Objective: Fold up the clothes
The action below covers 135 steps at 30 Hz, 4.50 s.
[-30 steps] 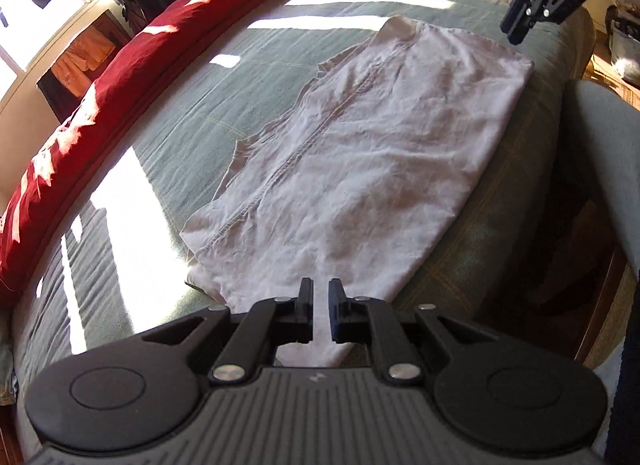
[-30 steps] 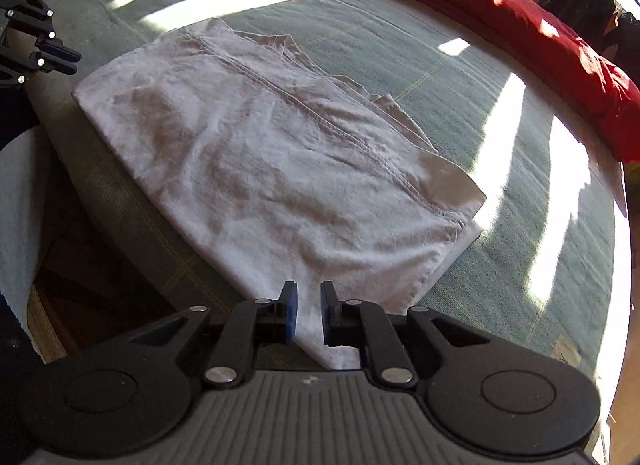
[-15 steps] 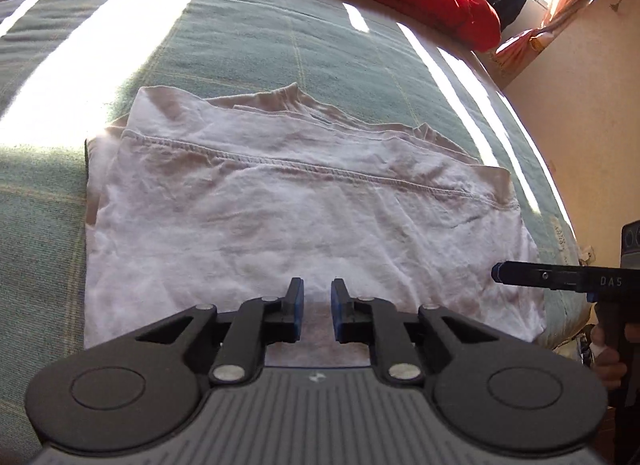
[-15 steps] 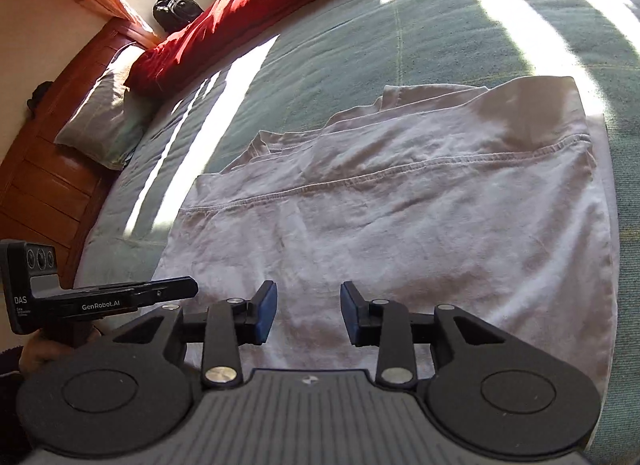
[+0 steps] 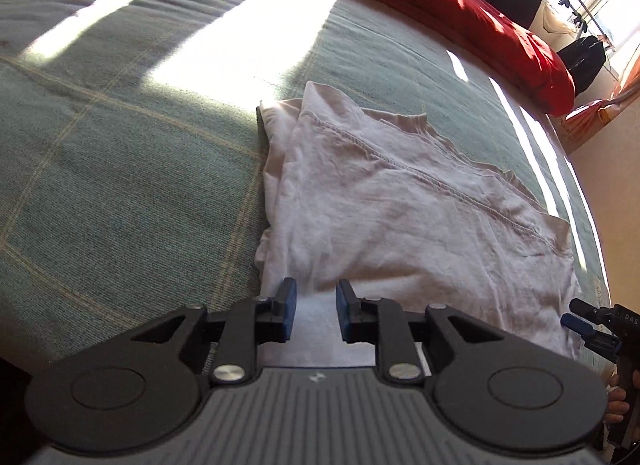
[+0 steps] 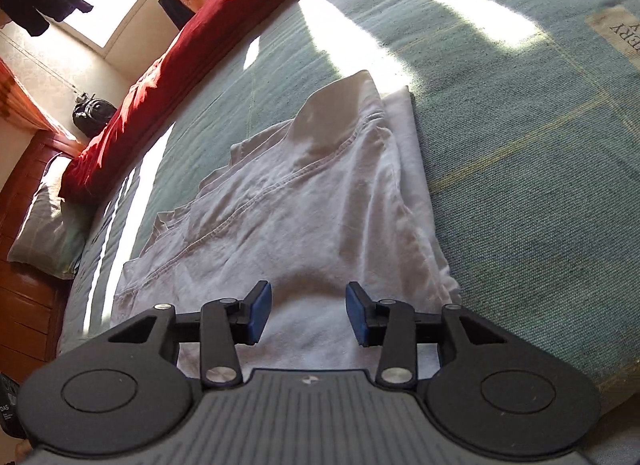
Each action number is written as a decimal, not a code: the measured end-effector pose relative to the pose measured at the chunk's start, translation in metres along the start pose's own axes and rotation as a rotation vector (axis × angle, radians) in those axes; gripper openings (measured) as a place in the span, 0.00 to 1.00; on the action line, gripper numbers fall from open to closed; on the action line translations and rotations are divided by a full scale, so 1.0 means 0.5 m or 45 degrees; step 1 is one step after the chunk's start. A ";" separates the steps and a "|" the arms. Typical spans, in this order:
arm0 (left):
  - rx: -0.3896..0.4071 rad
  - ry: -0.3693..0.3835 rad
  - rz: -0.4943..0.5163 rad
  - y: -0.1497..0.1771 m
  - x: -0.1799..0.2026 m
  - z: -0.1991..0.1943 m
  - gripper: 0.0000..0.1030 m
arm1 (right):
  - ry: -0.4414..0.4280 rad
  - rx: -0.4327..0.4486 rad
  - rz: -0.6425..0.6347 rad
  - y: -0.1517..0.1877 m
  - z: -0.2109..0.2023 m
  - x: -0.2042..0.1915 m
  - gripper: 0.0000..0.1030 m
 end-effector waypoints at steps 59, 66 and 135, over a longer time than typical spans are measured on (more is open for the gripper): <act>0.061 -0.115 0.123 -0.100 0.081 0.112 0.52 | 0.207 0.173 -0.143 -0.045 -0.015 -0.004 0.56; 0.077 -0.167 0.165 -0.106 0.080 0.098 0.53 | 0.248 0.201 -0.173 -0.022 -0.039 0.015 0.49; 0.068 0.363 0.617 -0.184 0.411 0.310 0.60 | 0.288 0.229 -0.530 -0.074 0.074 -0.088 0.40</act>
Point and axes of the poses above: each gripper's, at about its wrist camera, not at the fingertips, and z roughly the way its jaws point, x to its right, y to its underside, the point moved 4 cm from there along z, roughly the way its jaws point, and after that the axes turned 7 degrees about z, right-handed, at the moved point
